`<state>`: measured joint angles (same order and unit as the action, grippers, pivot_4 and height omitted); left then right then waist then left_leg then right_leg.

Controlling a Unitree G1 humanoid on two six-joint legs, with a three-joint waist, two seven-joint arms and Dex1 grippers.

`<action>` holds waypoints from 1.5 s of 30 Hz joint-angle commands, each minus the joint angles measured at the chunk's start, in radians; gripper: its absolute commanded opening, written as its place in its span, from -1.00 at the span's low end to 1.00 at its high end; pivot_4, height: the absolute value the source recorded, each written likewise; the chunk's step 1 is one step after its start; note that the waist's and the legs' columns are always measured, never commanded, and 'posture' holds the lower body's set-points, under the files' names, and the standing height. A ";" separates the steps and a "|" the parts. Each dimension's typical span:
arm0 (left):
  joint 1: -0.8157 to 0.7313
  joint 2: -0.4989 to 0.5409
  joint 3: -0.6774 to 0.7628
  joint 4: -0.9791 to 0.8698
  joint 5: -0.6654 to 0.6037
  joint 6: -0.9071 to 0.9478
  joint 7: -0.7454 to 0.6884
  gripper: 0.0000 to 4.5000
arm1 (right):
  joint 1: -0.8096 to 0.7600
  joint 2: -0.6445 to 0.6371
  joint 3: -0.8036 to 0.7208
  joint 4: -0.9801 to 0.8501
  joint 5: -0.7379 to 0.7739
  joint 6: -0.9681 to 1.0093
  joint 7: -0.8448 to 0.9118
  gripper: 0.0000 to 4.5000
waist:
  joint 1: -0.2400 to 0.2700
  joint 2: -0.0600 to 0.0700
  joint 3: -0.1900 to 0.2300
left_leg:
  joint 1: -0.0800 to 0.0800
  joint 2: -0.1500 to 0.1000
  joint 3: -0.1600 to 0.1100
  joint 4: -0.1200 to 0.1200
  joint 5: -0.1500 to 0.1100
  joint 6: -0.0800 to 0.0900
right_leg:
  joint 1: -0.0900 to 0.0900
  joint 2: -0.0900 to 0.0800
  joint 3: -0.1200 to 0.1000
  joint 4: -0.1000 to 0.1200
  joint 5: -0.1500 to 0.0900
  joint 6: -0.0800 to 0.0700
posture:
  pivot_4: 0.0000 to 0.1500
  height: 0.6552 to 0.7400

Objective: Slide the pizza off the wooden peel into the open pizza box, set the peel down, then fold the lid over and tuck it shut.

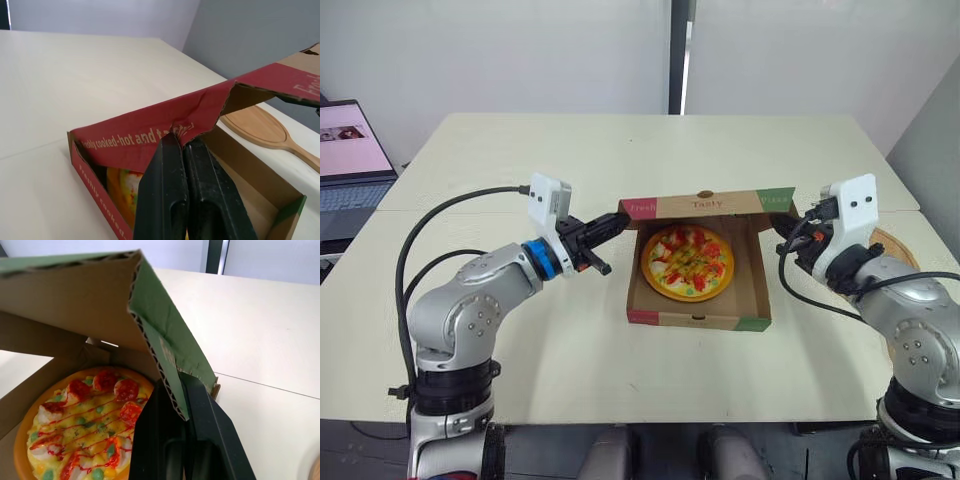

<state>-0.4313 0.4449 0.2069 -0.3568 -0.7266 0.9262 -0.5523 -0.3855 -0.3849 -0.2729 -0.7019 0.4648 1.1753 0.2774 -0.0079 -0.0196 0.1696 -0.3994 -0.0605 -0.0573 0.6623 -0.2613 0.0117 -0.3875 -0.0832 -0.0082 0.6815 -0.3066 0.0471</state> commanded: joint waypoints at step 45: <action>0.149 0.143 -0.134 -0.059 0.106 -0.200 -0.124 -1.00 | 0.075 -0.495 0.135 0.287 0.005 -0.414 0.486 -0.99 | 0.008 -0.001 0.000 | -0.001 0.001 0.000 0.001 -0.002 0.003 | 0.002 -0.001 -0.001 -0.002 0.000 0.000 | 1.00 0.72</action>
<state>-0.2900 0.5699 0.0752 -0.3854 -0.6323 0.7425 -0.6662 -0.2975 -0.8796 -0.1308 -0.3772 0.4565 0.7714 0.7546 -0.0002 -0.0202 0.1698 -0.3999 -0.0598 -0.0570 0.6628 -0.2633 0.0152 -0.3856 -0.0839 -0.0089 0.6795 -0.3067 0.0471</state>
